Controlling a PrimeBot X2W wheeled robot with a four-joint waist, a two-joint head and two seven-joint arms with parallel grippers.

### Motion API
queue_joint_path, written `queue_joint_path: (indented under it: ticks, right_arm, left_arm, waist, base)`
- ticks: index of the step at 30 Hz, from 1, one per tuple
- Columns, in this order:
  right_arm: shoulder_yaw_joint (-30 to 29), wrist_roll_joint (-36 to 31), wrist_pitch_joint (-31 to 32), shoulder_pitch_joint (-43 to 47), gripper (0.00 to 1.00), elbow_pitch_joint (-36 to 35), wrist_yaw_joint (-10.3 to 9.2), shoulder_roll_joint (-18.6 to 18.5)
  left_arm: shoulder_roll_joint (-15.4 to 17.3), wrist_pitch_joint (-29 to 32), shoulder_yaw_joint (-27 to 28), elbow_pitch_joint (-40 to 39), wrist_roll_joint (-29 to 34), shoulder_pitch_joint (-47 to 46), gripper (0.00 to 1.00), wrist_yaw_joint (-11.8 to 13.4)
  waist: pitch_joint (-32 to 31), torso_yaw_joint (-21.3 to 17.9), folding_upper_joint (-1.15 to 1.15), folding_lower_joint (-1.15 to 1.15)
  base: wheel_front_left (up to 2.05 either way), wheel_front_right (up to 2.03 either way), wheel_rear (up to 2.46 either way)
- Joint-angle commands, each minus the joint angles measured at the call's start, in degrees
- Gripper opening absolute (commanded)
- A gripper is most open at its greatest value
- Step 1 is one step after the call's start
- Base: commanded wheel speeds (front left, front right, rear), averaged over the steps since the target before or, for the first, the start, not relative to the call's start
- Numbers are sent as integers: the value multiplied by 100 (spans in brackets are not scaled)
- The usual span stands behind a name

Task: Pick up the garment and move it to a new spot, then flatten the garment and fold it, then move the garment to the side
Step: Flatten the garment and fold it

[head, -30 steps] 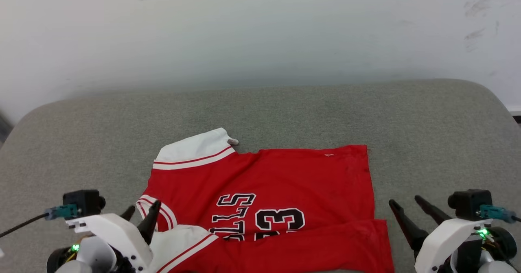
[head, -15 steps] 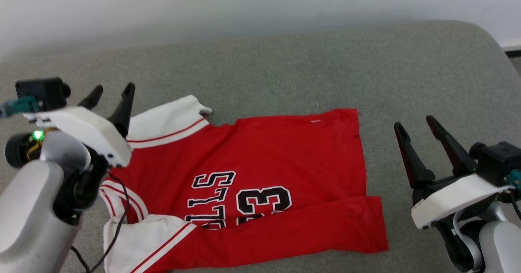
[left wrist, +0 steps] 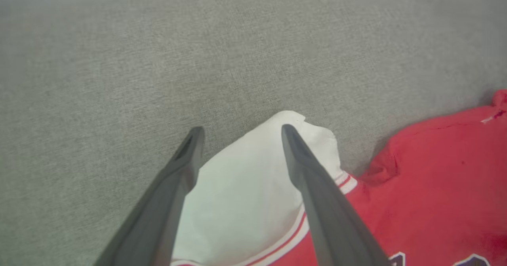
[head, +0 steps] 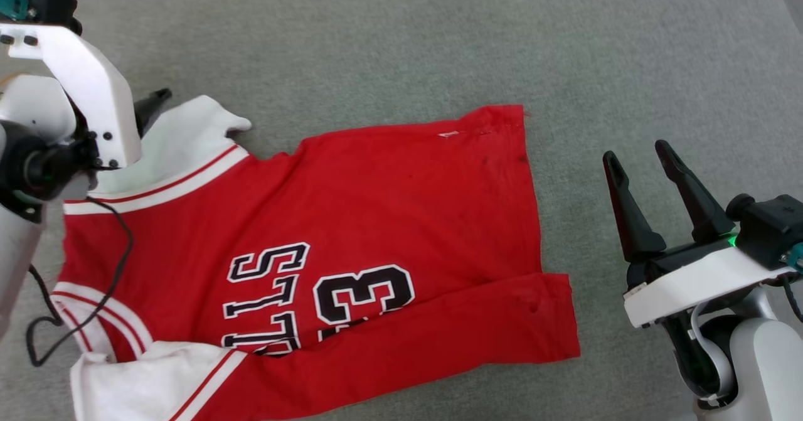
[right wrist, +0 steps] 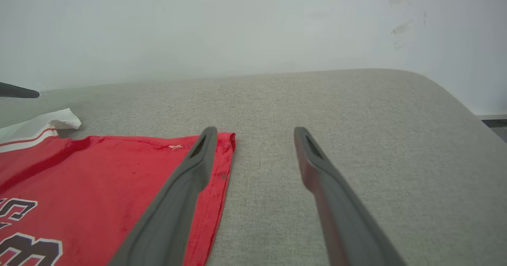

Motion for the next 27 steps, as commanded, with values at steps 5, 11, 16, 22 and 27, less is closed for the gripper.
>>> queue_joint_path:
  ticks: [5, 11, 16, 22, 27]
  right_arm:
    - [67, 44, -90, -162, 100, 39, -4, 63]
    - [111, 104, -142, -254, 100, 126, -4, 77]
    - [103, 188, -132, -280, 100, 207, -4, 20]
    - [105, 411, 81, -391, 100, 386, -4, -111]
    - [210, 910, 784, -725, 100, 778, -4, -299]
  left_arm:
    - [101, 908, -225, 345, -93, -205, 100, 139]
    - [35, 1582, -457, 727, -209, -5, 88, 344]
    - [-167, 1501, -506, 809, -269, 197, 0, 366]
    - [-257, 889, -354, 834, -165, 90, 0, 323]
    - [-382, 218, -247, 681, -2, -85, 0, 296]
  waist:
    - [319, -229, 0, -1]
    - [499, -333, 0, -1]
    - [490, -324, 0, -1]
    - [215, -137, 0, -1]
    - [-50, 135, 0, -1]
  base:
    - [0, 0, 0]
    - [0, 0, 0]
    - [0, 0, 0]
    - [0, 0, 0]
    - [0, 0, 0]
